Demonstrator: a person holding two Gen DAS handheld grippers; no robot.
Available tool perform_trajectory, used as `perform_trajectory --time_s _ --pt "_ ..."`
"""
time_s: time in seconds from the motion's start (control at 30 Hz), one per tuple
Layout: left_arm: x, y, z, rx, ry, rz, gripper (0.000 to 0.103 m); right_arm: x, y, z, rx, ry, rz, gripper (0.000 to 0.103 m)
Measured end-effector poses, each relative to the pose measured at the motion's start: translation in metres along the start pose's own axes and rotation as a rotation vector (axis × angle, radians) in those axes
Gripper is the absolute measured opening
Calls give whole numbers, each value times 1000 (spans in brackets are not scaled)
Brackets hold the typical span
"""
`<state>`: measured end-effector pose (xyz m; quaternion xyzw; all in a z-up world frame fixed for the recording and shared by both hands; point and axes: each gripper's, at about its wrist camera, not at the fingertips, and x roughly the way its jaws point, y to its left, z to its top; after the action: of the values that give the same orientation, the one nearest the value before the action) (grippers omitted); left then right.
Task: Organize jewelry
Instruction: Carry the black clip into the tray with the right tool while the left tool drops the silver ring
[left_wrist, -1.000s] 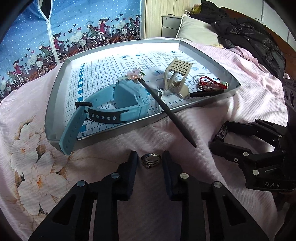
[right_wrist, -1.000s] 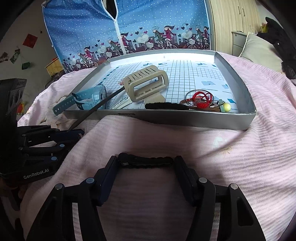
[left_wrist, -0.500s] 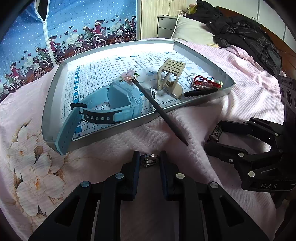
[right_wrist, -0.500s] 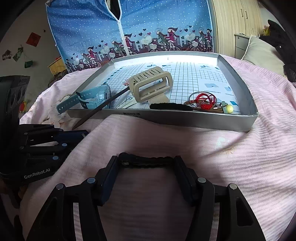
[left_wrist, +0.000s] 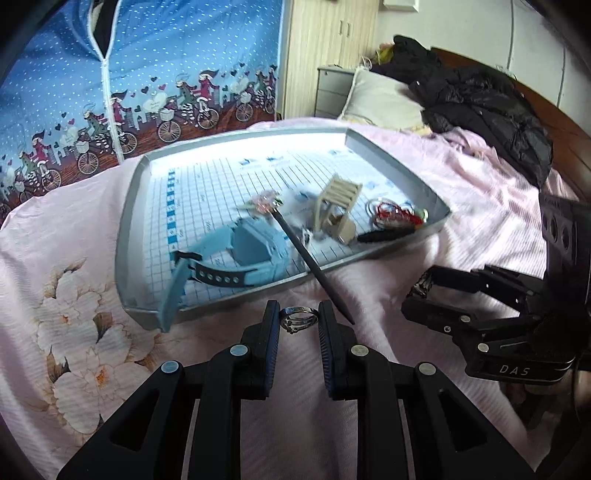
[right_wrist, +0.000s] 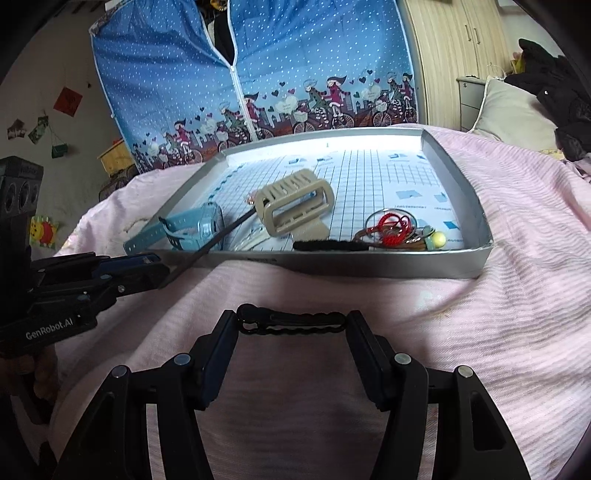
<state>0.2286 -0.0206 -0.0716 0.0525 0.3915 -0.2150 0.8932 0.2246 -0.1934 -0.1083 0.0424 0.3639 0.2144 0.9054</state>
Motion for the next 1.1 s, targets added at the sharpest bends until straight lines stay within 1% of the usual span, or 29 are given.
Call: perform_trajectory --time_s 0.1,0.2,0.33,0.4,0.47,0.57,0.63,0.77,0.87,1.0,1.1 --pt "-11 10 5 -56 -56 -5 17 -5 -1 2 7 -28 4 58" --pt "-21 20 9 -108 -110 11 17 -11 0 4 1 -64 6 58" --pt "-25 34 16 -151 -174 74 17 -14 3 12 -19 -108 5 58" --pt "-24 40 20 -168 -182 110 17 -10 3 18 -18 -121 1 58" --pt "-25 46 24 -184 -196 119 17 -4 4 27 -11 -134 -3 58" --pt "-23 56 29 -203 -202 136 17 3 7 39 -20 -167 -9 58" --pt "-19 65 32 -229 -195 139 17 9 10 45 -34 -172 -16 58" --pt "-10 82 31 -266 -157 157 17 25 12 45 -50 -134 -16 58" --pt "-7 88 27 -287 -140 178 17 32 8 45 -32 -113 1 58" --pt "-4 85 23 -265 -122 184 17 40 4 48 0 -91 15 58" --pt "0 83 22 -249 -108 187 17 43 7 46 -14 -74 11 58"
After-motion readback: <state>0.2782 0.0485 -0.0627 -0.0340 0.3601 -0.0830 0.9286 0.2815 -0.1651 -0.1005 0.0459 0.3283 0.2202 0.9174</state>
